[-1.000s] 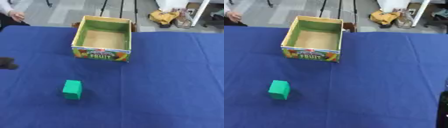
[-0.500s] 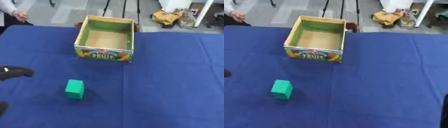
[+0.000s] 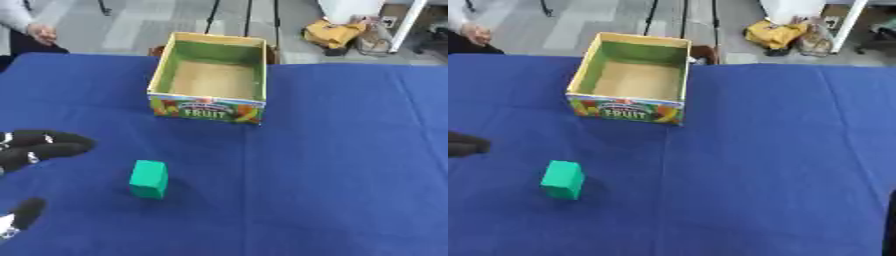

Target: Pick up objects on the table and place them in the box.

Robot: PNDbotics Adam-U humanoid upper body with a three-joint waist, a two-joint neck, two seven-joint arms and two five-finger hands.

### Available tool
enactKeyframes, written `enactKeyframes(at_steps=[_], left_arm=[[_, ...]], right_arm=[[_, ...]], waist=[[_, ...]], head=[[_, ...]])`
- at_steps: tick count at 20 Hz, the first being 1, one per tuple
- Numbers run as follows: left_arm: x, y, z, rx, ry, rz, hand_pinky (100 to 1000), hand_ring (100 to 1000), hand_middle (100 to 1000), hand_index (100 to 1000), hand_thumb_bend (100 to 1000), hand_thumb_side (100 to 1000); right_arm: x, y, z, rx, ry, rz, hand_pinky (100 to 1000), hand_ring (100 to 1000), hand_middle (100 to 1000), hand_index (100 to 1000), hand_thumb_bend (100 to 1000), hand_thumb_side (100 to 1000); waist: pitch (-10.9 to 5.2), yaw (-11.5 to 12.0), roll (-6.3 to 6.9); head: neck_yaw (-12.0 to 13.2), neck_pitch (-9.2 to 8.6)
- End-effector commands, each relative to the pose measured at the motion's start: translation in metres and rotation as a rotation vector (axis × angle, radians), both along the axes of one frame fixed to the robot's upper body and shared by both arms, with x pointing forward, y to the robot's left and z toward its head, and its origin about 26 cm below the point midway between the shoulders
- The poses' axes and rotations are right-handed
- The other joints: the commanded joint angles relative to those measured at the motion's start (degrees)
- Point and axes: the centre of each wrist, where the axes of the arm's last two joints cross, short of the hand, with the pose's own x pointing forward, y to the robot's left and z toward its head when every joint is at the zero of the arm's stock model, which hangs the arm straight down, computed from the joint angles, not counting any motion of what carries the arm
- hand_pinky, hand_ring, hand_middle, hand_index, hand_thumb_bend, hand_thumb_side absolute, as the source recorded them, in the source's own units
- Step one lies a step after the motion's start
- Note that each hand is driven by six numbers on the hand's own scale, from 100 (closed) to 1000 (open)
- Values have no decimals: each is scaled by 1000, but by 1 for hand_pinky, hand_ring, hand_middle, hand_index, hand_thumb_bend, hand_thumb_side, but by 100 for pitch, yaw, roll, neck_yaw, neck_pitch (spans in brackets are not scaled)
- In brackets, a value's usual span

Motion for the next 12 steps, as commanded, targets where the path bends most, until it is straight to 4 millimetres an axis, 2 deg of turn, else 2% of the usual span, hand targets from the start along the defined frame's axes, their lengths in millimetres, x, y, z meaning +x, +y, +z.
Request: enactKeyframes(at_steps=[1, 4, 7, 9, 12], left_arm=[[1, -5, 16, 79, 3, 24, 834, 871, 913, 1000, 100, 900], [3, -8, 22, 112, 12, 48, 844, 889, 944, 1000, 100, 1000], [5, -11, 29, 134, 7, 66, 852, 904, 961, 1000, 100, 1000], [5, -12, 33, 144, -5, 73, 854, 909, 964, 1000, 161, 1000], [10, -13, 36, 157, -7, 82, 845, 896, 937, 1000, 178, 1000]], right_arm=[[-6, -1, 8, -26, -34, 1, 803, 844, 575, 846, 100, 760], [-6, -1, 8, -29, -31, 4, 804, 845, 576, 846, 100, 756], [-5, -1, 7, -30, -28, 5, 805, 846, 575, 846, 100, 752], [-5, -1, 7, -31, -26, 6, 805, 846, 575, 846, 100, 749], [-5, -1, 6, -33, -22, 8, 806, 848, 573, 847, 100, 741]], waist=[[-85, -5, 39], [-94, -8, 57], [-104, -17, 71], [-111, -21, 78], [-117, -29, 91]], head=[[13, -63], [21, -67], [31, -92], [36, -97], [56, -114]])
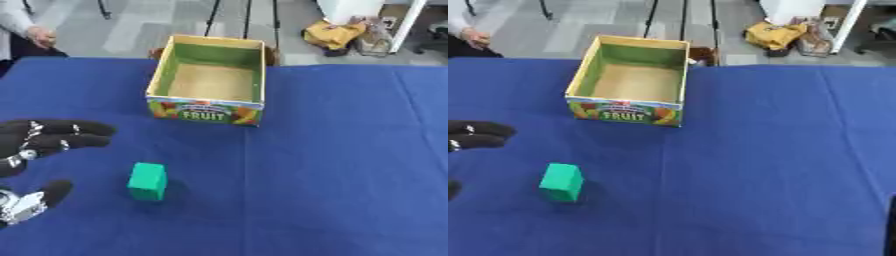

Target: Pick up objects on the table and place them in the box.

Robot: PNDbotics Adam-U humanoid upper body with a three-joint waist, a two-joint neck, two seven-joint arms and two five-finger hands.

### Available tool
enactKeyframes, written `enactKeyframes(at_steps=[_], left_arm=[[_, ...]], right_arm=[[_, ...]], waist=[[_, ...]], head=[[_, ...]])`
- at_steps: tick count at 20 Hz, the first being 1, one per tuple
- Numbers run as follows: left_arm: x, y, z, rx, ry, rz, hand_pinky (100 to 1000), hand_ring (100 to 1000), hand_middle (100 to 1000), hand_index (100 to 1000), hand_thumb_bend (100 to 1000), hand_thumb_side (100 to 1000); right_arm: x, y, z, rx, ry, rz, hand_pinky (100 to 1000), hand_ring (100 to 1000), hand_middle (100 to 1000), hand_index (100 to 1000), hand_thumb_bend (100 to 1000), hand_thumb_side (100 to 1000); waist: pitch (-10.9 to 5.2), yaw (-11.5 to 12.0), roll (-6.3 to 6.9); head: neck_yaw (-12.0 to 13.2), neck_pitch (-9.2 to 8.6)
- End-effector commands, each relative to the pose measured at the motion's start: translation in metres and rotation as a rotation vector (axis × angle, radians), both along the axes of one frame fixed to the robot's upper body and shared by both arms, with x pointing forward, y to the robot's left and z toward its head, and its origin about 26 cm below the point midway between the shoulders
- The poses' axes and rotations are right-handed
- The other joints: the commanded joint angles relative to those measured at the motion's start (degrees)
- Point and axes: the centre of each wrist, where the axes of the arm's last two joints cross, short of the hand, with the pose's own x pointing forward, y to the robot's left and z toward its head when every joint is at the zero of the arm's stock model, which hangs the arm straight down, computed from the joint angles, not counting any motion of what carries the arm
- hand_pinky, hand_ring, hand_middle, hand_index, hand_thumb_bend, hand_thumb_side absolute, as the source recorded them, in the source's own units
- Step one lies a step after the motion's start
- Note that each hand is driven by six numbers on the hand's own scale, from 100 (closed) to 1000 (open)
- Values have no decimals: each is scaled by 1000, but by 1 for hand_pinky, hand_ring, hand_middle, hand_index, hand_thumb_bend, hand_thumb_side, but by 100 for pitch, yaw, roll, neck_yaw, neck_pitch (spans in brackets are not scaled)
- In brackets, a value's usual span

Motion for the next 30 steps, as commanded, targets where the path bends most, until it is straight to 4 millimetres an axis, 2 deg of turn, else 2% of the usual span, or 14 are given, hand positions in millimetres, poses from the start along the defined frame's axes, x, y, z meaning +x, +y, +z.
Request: enactKeyframes(at_steps=[1, 4, 7, 10, 13, 14, 17, 19, 21, 26, 30], left_arm=[[2, 2, 12, 50, -14, 17, 843, 891, 925, 1000, 182, 1000], [8, 5, 12, 60, 7, 24, 846, 891, 919, 1000, 173, 1000], [13, 7, 11, 79, 47, 23, 850, 895, 934, 1000, 111, 1000], [17, 9, 13, 95, 82, 23, 858, 927, 1000, 1000, 100, 931], [22, 8, 13, 112, 117, 8, 881, 964, 1000, 1000, 100, 1000], [24, 8, 13, 117, 131, 4, 894, 979, 1000, 1000, 219, 1000], [29, 9, 13, 127, 167, -2, 905, 981, 1000, 1000, 267, 1000], [33, 11, 12, 135, 181, 1, 902, 977, 1000, 1000, 267, 1000], [36, 12, 11, 143, 197, 6, 899, 978, 1000, 1000, 257, 1000], [46, 15, 8, 153, 246, 22, 896, 970, 1000, 1000, 169, 1000], [52, 16, 5, 201, 298, 17, 898, 954, 981, 1000, 174, 1000]], right_arm=[[-5, -2, 7, -20, -30, 0, 807, 848, 573, 846, 100, 740], [-5, -2, 7, -21, -27, 1, 808, 849, 572, 846, 100, 733], [-5, -2, 7, -21, -25, 3, 808, 849, 572, 846, 100, 729], [-5, -2, 7, -21, -24, 4, 808, 849, 571, 846, 100, 725], [-5, -1, 6, -22, -22, 6, 809, 849, 570, 845, 100, 719], [-5, -1, 6, -22, -21, 7, 809, 849, 570, 845, 100, 718], [-5, -1, 6, -21, -19, 10, 809, 848, 570, 844, 100, 717], [-5, 0, 6, -20, -18, 12, 808, 848, 570, 843, 100, 717], [-5, 0, 6, -17, -18, 13, 808, 847, 570, 842, 100, 715], [-5, 0, 5, -16, -14, 14, 810, 848, 568, 841, 100, 705], [-5, 0, 5, -14, -11, 17, 810, 848, 567, 839, 100, 700]], waist=[[-118, -9, 32], [-119, -15, 44], [-120, -18, 53], [-122, -18, 59], [-124, -22, 66], [-127, -25, 69], [-137, -36, 76], [-143, -45, 75], [-148, -56, 72], [-153, -68, 74], [-162, -86, 87]], head=[[35, -72], [44, -82], [47, -96], [56, -108], [71, -109], [76, -109], [91, -120], [97, -134], [99, -145], [95, -148], [107, -144]])
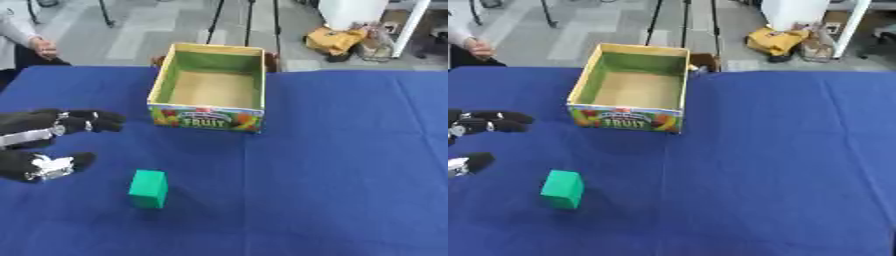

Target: Pick up objects on the table and place them in the box.

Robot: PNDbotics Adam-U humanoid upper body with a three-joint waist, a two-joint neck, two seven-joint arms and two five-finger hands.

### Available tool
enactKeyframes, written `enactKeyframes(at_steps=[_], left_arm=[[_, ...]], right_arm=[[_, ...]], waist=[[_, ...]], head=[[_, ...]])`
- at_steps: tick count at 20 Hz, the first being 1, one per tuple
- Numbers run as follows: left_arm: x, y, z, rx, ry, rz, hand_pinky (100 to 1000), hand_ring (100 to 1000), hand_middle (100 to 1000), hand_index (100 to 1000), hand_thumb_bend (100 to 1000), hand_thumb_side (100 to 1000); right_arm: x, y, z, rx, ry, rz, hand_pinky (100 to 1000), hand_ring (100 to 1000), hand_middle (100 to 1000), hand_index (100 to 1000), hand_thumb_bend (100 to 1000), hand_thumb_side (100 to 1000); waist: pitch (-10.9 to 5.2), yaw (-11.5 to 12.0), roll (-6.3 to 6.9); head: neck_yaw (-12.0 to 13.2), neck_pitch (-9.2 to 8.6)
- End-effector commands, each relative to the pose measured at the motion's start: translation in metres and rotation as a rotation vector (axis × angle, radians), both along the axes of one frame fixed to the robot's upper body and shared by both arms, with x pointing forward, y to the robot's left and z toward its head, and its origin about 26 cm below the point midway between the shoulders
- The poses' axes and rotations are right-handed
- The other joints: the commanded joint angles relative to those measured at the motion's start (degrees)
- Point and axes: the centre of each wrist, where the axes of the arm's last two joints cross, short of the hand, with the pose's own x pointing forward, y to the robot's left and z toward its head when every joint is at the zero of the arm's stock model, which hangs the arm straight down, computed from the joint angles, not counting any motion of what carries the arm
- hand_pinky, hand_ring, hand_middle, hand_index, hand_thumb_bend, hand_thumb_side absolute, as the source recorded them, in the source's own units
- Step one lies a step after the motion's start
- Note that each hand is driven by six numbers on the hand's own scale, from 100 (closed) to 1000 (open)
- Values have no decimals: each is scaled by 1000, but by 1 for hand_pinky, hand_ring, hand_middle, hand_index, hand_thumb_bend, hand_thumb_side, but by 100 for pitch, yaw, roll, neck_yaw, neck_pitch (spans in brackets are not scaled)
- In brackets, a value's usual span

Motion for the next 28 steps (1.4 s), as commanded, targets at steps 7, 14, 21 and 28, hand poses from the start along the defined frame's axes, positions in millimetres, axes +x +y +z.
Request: enactKeyframes(at_steps=[7, 14, 21, 28], left_arm=[[18, 7, -2, 251, 47, -119, 889, 989, 1000, 1000, 100, 983], [28, 6, -11, 379, 21, -143, 870, 978, 1000, 1000, 100, 762], [33, 5, -21, 427, 13, -200, 906, 994, 1000, 1000, 385, 1000], [36, 0, -26, 459, 8, -231, 904, 995, 1000, 1000, 380, 1000]], right_arm=[[-5, 1, 6, -6, -20, 14, 811, 849, 566, 837, 100, 688], [-5, 2, 6, -2, -13, 20, 814, 850, 564, 835, 100, 667], [-5, 2, 6, 3, -10, 25, 815, 849, 562, 832, 100, 663], [-5, 2, 5, 7, -7, 27, 815, 849, 561, 831, 100, 658]], waist=[[-168, -78, 63], [-170, -122, 91], [-170, -156, 106], [-171, -176, 106]], head=[[53, -46], [56, -43], [51, -45], [49, -47]])
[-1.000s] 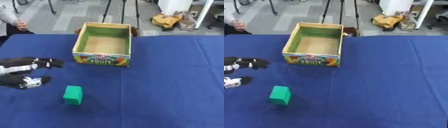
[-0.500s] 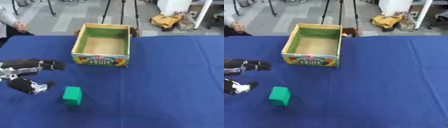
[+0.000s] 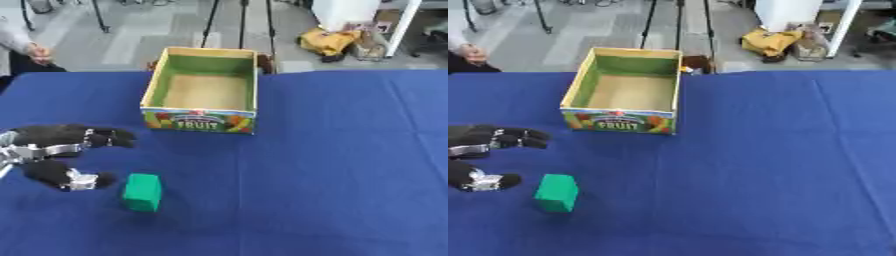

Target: Pick up objects on the table and place them in the box.

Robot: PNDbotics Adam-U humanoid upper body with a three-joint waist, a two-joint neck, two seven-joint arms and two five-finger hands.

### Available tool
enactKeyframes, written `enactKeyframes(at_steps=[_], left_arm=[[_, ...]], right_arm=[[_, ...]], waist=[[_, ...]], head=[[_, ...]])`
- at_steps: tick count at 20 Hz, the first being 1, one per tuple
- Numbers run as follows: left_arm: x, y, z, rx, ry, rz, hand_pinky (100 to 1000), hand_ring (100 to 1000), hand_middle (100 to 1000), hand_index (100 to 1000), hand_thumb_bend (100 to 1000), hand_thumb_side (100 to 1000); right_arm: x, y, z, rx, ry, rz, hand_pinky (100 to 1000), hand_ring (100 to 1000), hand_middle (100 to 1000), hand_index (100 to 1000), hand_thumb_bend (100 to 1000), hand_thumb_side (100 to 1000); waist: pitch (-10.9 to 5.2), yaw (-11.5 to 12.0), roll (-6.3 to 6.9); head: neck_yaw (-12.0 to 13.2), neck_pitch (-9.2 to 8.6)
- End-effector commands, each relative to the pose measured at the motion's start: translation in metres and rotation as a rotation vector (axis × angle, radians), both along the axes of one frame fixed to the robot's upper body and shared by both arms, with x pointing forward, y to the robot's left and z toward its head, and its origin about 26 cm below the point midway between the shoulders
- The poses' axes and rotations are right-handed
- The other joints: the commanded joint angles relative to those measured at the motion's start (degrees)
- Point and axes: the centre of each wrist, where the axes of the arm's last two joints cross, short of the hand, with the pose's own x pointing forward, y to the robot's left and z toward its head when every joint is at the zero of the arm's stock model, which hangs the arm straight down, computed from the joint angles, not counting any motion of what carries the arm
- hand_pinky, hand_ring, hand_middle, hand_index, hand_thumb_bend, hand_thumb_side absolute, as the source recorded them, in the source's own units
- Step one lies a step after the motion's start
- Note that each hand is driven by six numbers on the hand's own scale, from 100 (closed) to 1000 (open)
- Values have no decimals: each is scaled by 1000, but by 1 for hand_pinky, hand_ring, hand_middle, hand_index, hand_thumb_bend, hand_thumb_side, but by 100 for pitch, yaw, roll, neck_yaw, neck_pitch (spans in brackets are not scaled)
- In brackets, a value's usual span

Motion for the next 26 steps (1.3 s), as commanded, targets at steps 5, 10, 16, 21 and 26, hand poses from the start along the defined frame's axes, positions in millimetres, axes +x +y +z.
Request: enactKeyframes(at_steps=[5, 10, 16, 21, 26], left_arm=[[0, -5, 13, 303, 43, -285, 904, 991, 1000, 1000, 377, 1000], [1, -11, 7, 319, 55, -301, 900, 988, 1000, 1000, 389, 1000], [7, -11, -8, 345, 90, -306, 905, 990, 1000, 1000, 443, 1000], [10, -13, -13, 340, 99, -317, 899, 981, 1000, 1000, 451, 1000], [14, -6, -22, 354, 136, -292, 901, 979, 1000, 1000, 443, 1000]], right_arm=[[-5, 1, 7, 2, -27, 11, 816, 849, 560, 830, 100, 656], [-5, 1, 7, 5, -26, 14, 816, 849, 560, 828, 100, 654], [-5, 2, 7, 9, -25, 18, 817, 850, 559, 827, 100, 647], [-5, 3, 7, 11, -25, 22, 817, 849, 560, 826, 100, 647], [-5, 3, 8, 15, -25, 26, 818, 850, 559, 825, 100, 638]], waist=[[-122, -7, 15], [-121, -28, 8], [-111, -46, 9], [-109, -48, 9], [-96, -55, 15]], head=[[-5, -37], [-4, -22], [-33, 22], [-43, 23], [-49, 55]])
